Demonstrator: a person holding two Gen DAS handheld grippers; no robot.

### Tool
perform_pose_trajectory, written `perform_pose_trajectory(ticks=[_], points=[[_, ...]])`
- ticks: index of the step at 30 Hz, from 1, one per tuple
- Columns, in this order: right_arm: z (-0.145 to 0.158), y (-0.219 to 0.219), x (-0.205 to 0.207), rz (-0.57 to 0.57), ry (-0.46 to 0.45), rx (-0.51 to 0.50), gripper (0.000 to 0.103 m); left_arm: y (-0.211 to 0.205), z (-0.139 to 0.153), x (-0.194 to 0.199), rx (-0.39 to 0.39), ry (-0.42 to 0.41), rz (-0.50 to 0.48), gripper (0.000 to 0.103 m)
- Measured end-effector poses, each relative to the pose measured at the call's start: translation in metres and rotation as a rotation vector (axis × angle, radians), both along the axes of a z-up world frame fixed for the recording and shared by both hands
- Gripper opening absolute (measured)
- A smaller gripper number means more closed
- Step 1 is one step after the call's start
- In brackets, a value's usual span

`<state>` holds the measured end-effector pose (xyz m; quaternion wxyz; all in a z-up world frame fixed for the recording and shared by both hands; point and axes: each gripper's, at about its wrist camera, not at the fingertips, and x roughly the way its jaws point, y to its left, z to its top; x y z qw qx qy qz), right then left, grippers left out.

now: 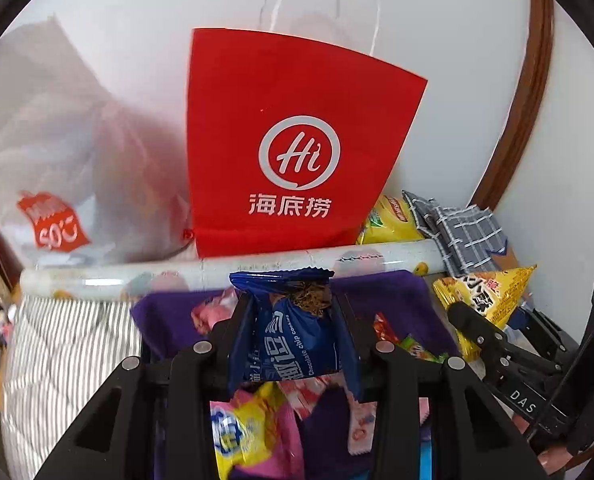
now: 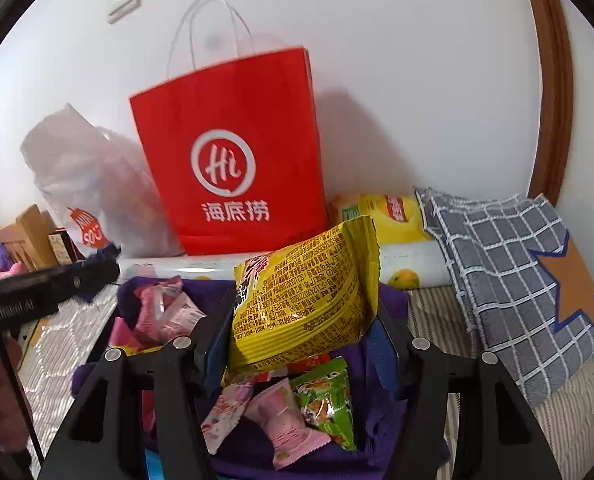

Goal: Organize snacks
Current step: 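Lower both packets onto the purple towel and open both grippers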

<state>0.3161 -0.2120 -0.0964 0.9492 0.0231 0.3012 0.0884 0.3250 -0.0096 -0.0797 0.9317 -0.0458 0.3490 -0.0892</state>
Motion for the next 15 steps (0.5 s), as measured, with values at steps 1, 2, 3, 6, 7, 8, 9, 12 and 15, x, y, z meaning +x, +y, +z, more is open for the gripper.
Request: perform_pose_trajectory(ticks=[1, 2, 3, 6, 7, 8, 9, 12, 15], points=[[-0.004, -0.001, 0.002, -0.005, 0.010, -0.003, 0.060, -0.003, -0.002, 0.004, 0.021, -0.001, -0.006, 0.037], [-0.007, -0.003, 0.004, -0.007, 0.021, -0.008, 0.060, -0.004, -0.004, 0.008, 0.038, -0.003, -0.012, 0.037], [-0.011, -0.006, 0.005, -0.012, 0.027, -0.014, 0.060, -0.003, -0.005, 0.011, 0.029, -0.001, -0.010, 0.037], [-0.018, -0.014, 0.009, -0.031, 0.041, -0.012, 0.060, 0.002, -0.014, 0.015, -0.021, 0.015, -0.030, 0.037], [-0.019, -0.016, 0.011, -0.033, 0.044, -0.004, 0.060, 0.004, -0.018, 0.014, -0.030, 0.010, -0.021, 0.037], [-0.021, -0.017, 0.012, -0.034, 0.045, 0.004, 0.060, 0.006, -0.023, 0.014, -0.043, 0.009, -0.013, 0.037], [-0.024, -0.019, 0.014, -0.031, 0.048, 0.015, 0.060, 0.006, -0.028, 0.017, -0.032, 0.033, -0.017, 0.037], [-0.033, -0.018, 0.019, -0.015, 0.056, 0.020, 0.060, 0.008, -0.036, 0.020, -0.023, 0.057, -0.021, 0.037], [-0.040, -0.013, 0.021, 0.004, 0.076, 0.018, 0.060, 0.009, -0.036, 0.023, -0.027, 0.064, -0.021, 0.037]])
